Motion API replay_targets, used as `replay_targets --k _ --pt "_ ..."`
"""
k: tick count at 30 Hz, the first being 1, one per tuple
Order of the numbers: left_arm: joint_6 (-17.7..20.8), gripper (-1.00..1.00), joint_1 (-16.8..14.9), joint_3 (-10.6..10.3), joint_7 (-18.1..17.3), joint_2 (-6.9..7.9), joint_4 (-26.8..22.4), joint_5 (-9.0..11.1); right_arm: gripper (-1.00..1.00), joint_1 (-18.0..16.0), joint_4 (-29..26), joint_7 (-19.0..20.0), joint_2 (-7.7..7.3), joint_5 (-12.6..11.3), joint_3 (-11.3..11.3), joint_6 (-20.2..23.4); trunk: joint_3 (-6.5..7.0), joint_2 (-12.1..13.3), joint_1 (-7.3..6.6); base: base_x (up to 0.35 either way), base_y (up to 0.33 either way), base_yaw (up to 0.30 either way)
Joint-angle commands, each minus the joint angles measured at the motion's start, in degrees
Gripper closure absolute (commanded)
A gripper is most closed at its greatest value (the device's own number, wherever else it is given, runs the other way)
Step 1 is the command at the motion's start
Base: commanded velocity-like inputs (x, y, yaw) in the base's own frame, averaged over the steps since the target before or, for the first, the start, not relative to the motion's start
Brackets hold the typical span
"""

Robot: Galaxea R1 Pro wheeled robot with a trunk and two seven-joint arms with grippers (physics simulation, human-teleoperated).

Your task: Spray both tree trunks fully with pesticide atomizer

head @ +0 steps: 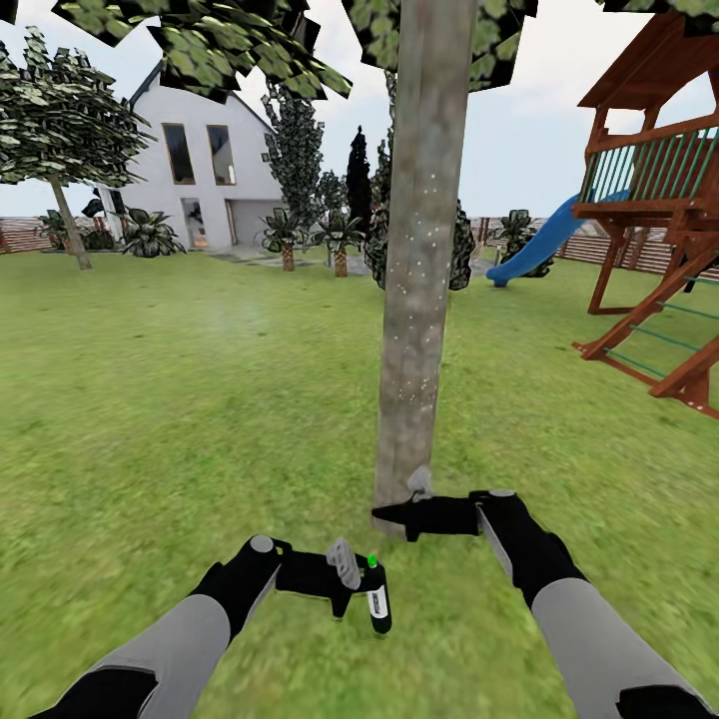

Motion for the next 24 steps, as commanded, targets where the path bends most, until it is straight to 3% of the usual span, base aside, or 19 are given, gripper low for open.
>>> replay_targets --k 1,3,6,24 --pt "-0.6 1.00 0.0 0.1 -0.1 -0.05 -0.5 -0.5 1.00 0.0 0.0 0.0 0.09 0.1 2.9 0.5 -0.10 -0.1 0.02 0.000 0.000 0.000" --pt "-0.6 1.00 0.0 0.1 -0.1 -0.08 -0.9 -0.5 1.00 0.0 0.4 -0.3 0.17 0.1 5.7 0.5 -0.10 -0.1 0.02 0.000 0.000 0.000" --pt "-0.6 1.00 0.0 0.1 -0.1 -0.09 -1.0 -0.4 1.00 0.0 1.3 -0.4 0.15 0.2 6.8 0.5 -0.10 -0.1 0.02 0.000 0.000 0.000" --pt "-0.8 1.00 0.0 0.3 -0.1 0.00 -1.1 -0.2 1.00 0.0 3.4 -0.5 -0.15 0.2 7.0 0.2 -0.10 -0.1 0.02 0.000 0.000 0.000"
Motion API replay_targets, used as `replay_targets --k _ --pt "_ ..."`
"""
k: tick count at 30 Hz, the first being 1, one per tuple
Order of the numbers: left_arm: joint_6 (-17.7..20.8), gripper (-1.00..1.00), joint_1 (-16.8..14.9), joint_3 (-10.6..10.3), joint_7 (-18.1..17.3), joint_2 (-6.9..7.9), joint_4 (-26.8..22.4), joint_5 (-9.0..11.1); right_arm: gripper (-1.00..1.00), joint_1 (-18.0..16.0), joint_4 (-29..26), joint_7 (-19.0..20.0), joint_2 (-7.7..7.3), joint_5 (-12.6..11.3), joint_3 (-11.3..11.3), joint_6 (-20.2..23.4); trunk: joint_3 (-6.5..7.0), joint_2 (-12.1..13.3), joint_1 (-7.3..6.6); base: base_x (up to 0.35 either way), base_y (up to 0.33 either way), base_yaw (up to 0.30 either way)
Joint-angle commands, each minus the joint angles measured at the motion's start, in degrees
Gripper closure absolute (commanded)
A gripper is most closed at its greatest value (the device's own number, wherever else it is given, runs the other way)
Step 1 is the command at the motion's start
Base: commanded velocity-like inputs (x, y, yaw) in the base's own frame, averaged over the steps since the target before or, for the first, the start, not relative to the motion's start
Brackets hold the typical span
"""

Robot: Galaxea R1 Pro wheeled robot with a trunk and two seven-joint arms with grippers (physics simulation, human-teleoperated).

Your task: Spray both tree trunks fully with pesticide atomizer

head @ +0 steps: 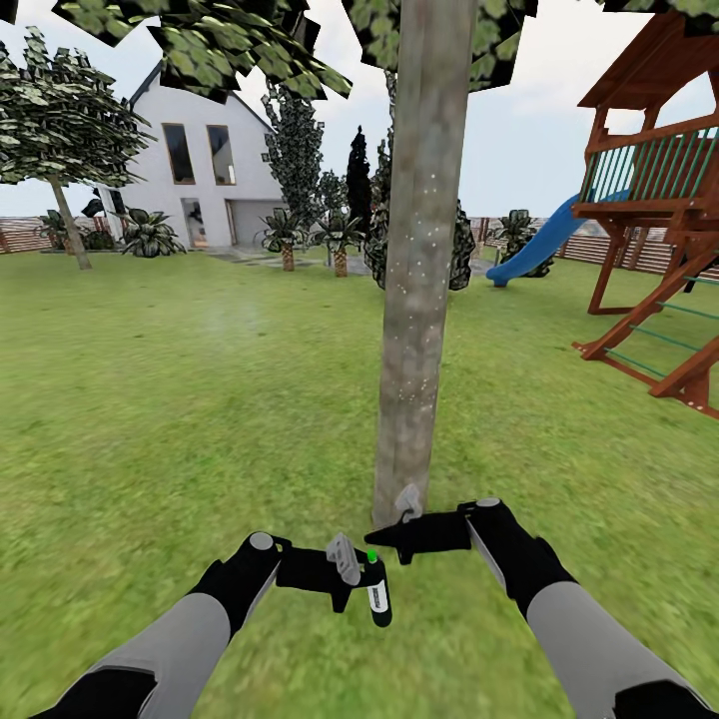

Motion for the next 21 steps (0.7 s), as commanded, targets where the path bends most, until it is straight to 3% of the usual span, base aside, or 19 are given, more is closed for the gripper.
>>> replay_targets --k 1,21 --pt "-0.6 1.00 0.0 0.1 -0.1 -0.02 -0.1 -0.5 1.00 0.0 0.3 0.2 -0.03 0.1 0.1 0.5 -0.10 -0.1 0.02 0.000 0.000 0.000" --pt "-0.7 1.00 0.0 0.1 -0.1 -0.02 -0.2 -0.5 1.00 0.0 1.0 0.2 -0.05 0.1 0.1 0.2 -0.10 -0.1 0.02 0.000 0.000 0.000"
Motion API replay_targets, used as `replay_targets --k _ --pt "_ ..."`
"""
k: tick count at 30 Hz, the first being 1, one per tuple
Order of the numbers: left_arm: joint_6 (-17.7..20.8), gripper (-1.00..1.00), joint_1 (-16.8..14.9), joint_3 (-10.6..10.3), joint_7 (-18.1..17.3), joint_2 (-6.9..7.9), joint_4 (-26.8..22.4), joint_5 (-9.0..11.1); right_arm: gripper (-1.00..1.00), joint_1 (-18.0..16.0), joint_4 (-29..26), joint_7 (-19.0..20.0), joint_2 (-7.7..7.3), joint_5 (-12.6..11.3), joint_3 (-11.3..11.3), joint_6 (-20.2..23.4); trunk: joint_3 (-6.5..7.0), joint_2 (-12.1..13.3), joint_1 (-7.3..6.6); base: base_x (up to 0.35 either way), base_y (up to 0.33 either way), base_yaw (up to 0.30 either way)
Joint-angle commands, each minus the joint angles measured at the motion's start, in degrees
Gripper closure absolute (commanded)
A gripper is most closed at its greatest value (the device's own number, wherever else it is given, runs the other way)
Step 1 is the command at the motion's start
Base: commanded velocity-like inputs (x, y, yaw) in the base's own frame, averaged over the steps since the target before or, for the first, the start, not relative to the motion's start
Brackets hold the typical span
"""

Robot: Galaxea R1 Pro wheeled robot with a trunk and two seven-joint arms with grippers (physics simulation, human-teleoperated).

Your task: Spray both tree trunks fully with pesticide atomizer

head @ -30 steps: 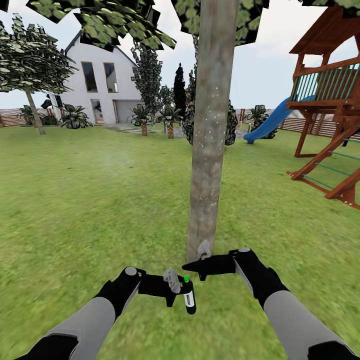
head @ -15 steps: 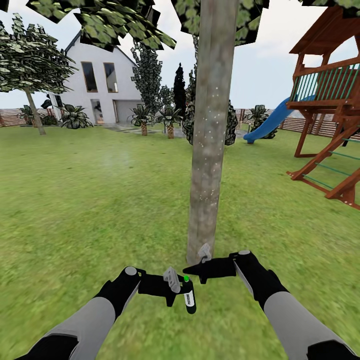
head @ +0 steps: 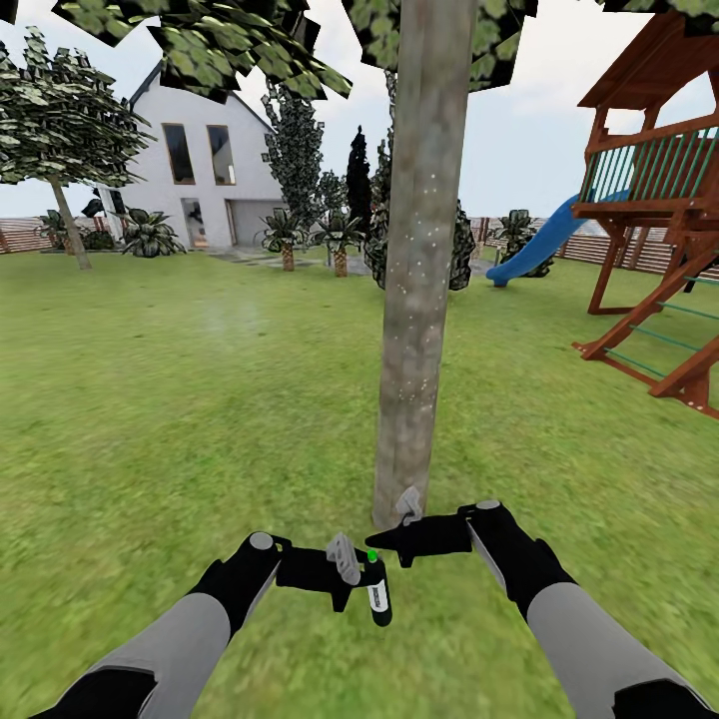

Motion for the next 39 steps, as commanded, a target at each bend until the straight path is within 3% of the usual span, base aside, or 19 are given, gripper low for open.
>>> replay_targets --k 1,11,17,18,23,25,29,30,33,34,35,36,37,38,39 --pt "-0.6 1.00 0.0 0.2 -0.1 -0.02 -0.5 -0.5 1.00 0.0 -0.1 0.1 -0.02 0.1 0.1 0.5 -0.10 -0.1 0.02 0.000 0.000 0.000" --pt "-0.6 1.00 0.0 0.6 -0.3 -0.02 -1.4 -0.4 1.00 0.0 1.1 -2.7 -0.29 0.1 0.0 0.7 -0.10 -0.1 0.02 0.000 0.000 0.000" --pt "-0.6 1.00 0.0 0.7 -0.3 -0.02 -1.4 -0.5 1.00 -1.6 0.9 -12.3 -1.86 0.0 -0.2 1.1 -0.10 -0.1 0.02 0.000 0.000 0.000" --pt "-0.6 1.00 0.0 0.8 -0.3 -0.02 -1.4 -0.5 -1.00 -2.0 0.8 -13.2 -2.19 0.0 -0.3 1.2 -0.10 -0.1 0.02 0.000 0.000 0.000" --pt "-0.6 1.00 0.0 0.8 -0.3 -0.02 -1.4 -0.5 -1.00 -2.8 0.8 -17.2 -2.76 0.0 -0.5 1.2 -0.10 -0.1 0.02 0.000 0.000 0.000" --pt "-0.6 1.00 0.0 0.8 -0.2 0.00 -1.2 -0.5 -1.00 -2.9 0.8 -22.7 -3.60 0.0 -3.4 1.0 -0.10 -0.1 0.02 0.000 0.000 0.000" --pt "-0.5 1.00 0.0 0.9 1.0 0.86 0.6 -0.7 -1.00 -2.8 1.6 -43.8 -6.07 0.1 -18.6 0.8 -0.10 -0.1 0.02 0.000 0.000 0.000" --pt "-0.5 1.00 0.0 0.9 2.9 1.69 2.0 -0.7 -1.00 -2.6 2.9 -48.9 -6.95 0.1 -21.0 0.7 -0.10 -0.1 0.02 0.000 0.000 0.000" --pt "-0.7 1.00 0.0 1.2 18.7 4.57 8.6 0.2 -1.00 -1.8 14.9 -58.6 -10.12 0.1 -24.1 -2.8 -0.10 -0.1 0.02 0.000 0.000 0.000" --pt "-0.8 1.00 0.0 1.7 25.4 5.48 10.7 2.2 -1.00 -1.1 20.5 -61.0 -11.13 0.1 -24.5 -4.9 -0.10 -0.1 0.02 0.000 0.000 0.000" --pt "-0.9 1.00 0.0 2.4 31.9 6.45 12.4 5.8 -1.00 -0.5 26.3 -62.6 -11.84 0.2 -24.7 -8.0 -0.10 -0.1 0.02 0.000 0.000 0.000" --pt "-1.1 1.00 0.0 3.5 43.7 9.03 14.7 18.4 -1.00 3.5 35.5 -64.6 -12.70 0.2 -24.9 -15.4 -0.10 -0.1 0.02 0.000 0.000 0.000" --pt "-1.1 1.00 0.0 3.7 46.3 9.84 15.1 23.0 -1.00 6.2 37.0 -65.0 -12.83 0.2 -24.9 -17.0 -0.10 -0.1 0.02 0.000 0.000 0.000" --pt "-1.2 1.00 0.0 3.9 48.9 10.82 15.5 28.2 -1.00 12.1 38.7 -65.4 -12.89 0.2 -24.9 -18.7 -0.10 -0.1 0.02 0.000 0.000 0.000" --pt "-1.2 1.00 0.0 4.0 50.5 11.56 15.7 30.9 -1.00 20.3 39.6 -65.5 -12.71 0.2 -24.9 -19.6 -0.10 -0.1 0.02 0.000 0.000 0.000"
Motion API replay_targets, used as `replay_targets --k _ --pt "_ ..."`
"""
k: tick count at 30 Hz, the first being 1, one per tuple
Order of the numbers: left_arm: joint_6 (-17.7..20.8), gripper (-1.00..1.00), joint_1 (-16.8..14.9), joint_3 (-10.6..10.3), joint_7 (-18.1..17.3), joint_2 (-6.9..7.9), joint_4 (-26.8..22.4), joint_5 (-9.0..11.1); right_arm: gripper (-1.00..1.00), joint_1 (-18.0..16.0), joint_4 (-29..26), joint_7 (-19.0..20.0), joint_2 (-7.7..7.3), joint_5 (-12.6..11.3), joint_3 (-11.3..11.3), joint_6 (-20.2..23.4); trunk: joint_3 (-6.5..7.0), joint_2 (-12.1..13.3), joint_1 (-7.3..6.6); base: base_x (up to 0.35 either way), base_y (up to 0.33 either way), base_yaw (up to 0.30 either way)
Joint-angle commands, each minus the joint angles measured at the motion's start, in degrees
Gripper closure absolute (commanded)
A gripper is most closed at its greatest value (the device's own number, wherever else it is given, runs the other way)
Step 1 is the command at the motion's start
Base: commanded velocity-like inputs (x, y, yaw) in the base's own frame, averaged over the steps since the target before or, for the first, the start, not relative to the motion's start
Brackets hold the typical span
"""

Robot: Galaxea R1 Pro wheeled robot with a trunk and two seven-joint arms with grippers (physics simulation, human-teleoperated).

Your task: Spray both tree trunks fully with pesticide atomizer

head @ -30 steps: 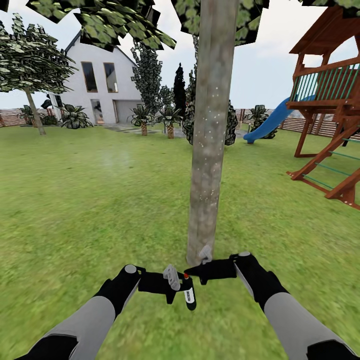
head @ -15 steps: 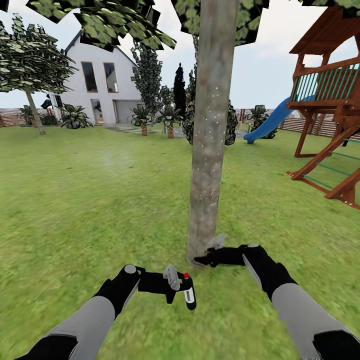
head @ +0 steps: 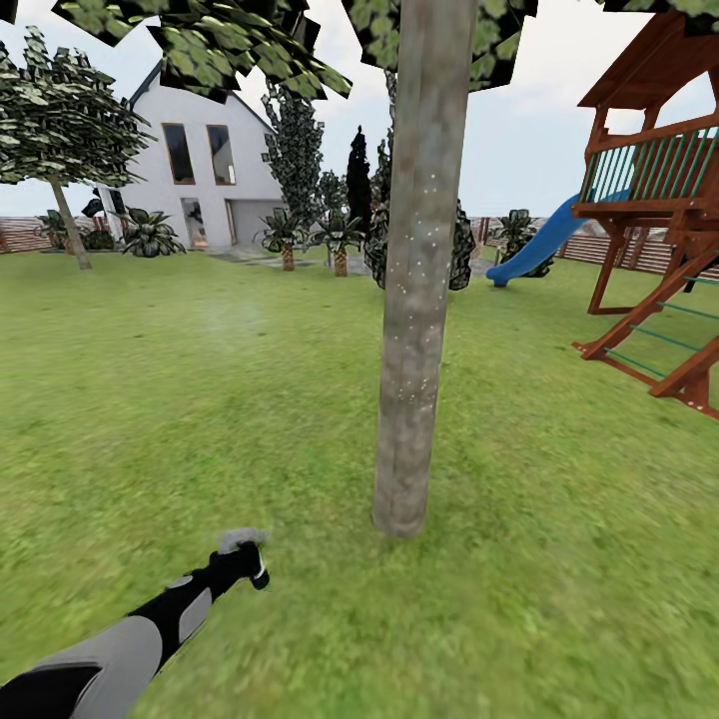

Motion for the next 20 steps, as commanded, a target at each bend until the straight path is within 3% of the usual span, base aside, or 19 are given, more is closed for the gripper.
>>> replay_targets --k 1,3,6,12,20 --pt "-0.1 1.00 -0.1 0.0 0.4 0.45 0.1 0.9 -1.00 3.1 0.3 0.1 0.06 0.3 -0.4 -0.1 -0.08 -0.1 0.02 0.000 0.000 0.000" --pt "-0.2 1.00 -0.1 0.0 4.7 1.54 0.2 2.1 -1.00 7.8 0.4 0.1 0.55 0.3 -0.4 0.0 -0.08 -0.1 0.02 0.000 0.000 0.000" --pt "-1.7 1.00 -0.1 0.0 8.0 2.00 0.5 3.7 -1.00 10.9 0.5 0.1 1.00 0.3 -0.4 0.0 -0.08 -0.1 0.02 0.000 0.000 0.000" --pt "-2.4 1.00 -0.1 0.0 8.9 2.08 1.3 4.4 -1.00 11.8 0.5 0.2 2.45 0.0 -0.5 -0.3 -0.08 -0.1 0.02 0.000 0.000 0.000" --pt "-2.5 1.00 -0.1 0.0 8.9 2.09 1.4 4.4 -1.00 11.9 0.5 0.2 2.77 0.0 -0.5 -0.3 -0.08 -0.1 0.02 0.000 0.000 0.000"
